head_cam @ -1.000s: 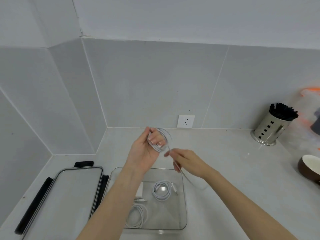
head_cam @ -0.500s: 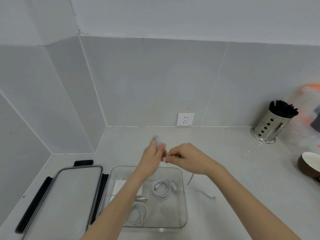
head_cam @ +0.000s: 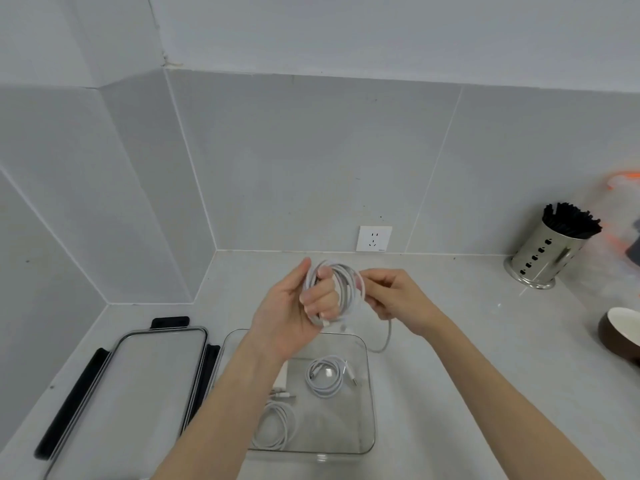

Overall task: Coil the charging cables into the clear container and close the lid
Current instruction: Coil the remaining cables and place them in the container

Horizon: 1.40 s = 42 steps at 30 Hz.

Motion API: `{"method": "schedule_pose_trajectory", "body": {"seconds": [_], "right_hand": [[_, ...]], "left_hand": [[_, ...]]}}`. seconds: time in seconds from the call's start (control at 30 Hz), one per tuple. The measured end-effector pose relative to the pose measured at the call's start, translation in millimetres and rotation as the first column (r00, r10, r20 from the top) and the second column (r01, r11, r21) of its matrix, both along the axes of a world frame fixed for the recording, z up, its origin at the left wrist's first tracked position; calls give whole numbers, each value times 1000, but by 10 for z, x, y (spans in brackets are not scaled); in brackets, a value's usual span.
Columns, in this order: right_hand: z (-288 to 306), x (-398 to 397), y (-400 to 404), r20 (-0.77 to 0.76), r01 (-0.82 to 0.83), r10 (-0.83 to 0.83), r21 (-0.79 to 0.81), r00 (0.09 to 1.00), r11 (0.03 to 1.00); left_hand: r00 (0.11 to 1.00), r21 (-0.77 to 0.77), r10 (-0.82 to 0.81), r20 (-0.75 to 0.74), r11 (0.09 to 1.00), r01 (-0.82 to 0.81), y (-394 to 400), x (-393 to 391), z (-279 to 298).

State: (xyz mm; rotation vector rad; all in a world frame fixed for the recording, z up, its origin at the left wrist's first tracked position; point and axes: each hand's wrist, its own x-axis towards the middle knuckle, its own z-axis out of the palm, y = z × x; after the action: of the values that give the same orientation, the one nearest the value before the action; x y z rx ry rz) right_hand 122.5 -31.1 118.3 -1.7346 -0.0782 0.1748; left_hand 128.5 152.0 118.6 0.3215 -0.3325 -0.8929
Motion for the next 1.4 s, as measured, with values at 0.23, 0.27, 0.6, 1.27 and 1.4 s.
{"method": "schedule_pose_trajectory", "body": {"seconds": [0.23, 0.27, 0.6, 1.27, 1.4], "right_hand": [[-83, -184, 236, -72, -173, 159, -254, 985, 952], [-70, -206, 259, -79, -200, 184, -325, 980, 924], [223, -307, 333, 52, -192, 384, -800, 922, 569], [-45, -189, 310, 176, -63, 163, -468, 971, 882], [-90, -205, 344, 167, -57, 154, -475, 974, 878]], "left_hand": [[793, 277, 598, 115, 747, -604, -78, 160, 34], [753, 320, 635, 172, 687, -653, -85, 178, 8], [518, 498, 224, 825, 143, -855, -51, 92, -372], [997, 526, 70, -45, 850, -36, -26, -157, -128], [972, 603, 215, -95, 790, -116, -67, -173, -151]]}}
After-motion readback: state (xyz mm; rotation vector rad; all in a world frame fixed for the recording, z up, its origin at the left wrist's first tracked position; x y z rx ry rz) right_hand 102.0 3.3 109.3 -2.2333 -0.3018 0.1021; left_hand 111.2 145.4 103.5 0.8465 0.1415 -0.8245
